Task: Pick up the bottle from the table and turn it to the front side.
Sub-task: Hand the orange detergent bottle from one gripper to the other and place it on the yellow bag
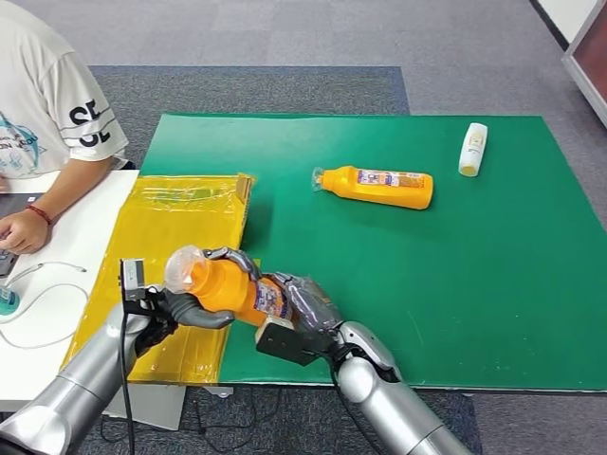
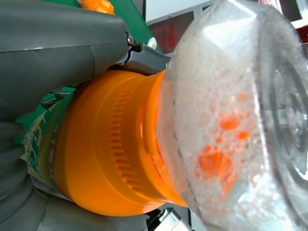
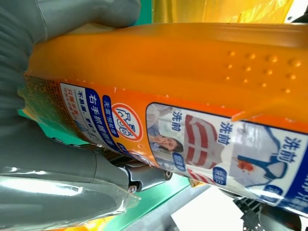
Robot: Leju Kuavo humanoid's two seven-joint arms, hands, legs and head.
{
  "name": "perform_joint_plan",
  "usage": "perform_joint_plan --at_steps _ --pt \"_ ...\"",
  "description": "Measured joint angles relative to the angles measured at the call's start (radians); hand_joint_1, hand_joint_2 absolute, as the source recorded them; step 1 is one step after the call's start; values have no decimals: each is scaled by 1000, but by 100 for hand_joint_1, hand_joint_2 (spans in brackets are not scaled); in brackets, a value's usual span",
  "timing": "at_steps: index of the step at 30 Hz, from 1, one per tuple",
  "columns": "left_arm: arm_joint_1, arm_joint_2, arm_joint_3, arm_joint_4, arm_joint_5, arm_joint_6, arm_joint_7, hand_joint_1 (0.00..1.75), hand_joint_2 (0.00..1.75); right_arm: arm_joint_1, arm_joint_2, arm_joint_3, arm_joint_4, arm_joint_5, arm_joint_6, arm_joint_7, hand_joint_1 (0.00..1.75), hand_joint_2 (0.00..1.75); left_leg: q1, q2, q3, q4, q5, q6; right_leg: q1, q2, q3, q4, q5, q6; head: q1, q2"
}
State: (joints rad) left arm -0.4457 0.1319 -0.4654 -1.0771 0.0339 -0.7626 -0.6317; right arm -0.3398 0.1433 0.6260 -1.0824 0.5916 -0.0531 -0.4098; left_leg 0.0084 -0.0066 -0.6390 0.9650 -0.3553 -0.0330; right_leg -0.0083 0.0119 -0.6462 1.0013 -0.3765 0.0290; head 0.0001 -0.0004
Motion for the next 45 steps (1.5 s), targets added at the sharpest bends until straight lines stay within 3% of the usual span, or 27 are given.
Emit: perform_joint_plan --at_steps 11,12,16,17,45 --pt "-4 0 -1 -6 0 0 0 175 175 6 -5 0 -20 1 -3 2 174 175 0 0 0 0 0 0 0 0 0 0 0 0 0 0" --pt "-4 0 -1 -6 0 0 0 175 175 6 -5 0 -21 1 -3 2 165 175 0 0 0 0 0 0 0 0 0 0 0 0 0 0" --pt "-4 0 -2 -7 0 0 0 175 175 12 -7 -1 -34 -9 -4 0 7 175 0 0 0 0 0 0 0 0 0 0 0 0 0 0" --pt "-4 0 -2 -8 0 0 0 175 175 13 -7 -1 -39 -18 -3 -4 0 175 0 0 0 0 0 0 0 0 0 0 0 0 0 0" --pt "59 32 -3 -12 -22 23 0 175 175 10 -8 -43 -89 -170 69 -43 0 175 0 0 0 0 0 0 0 0 -1 0 0 0 0 0"
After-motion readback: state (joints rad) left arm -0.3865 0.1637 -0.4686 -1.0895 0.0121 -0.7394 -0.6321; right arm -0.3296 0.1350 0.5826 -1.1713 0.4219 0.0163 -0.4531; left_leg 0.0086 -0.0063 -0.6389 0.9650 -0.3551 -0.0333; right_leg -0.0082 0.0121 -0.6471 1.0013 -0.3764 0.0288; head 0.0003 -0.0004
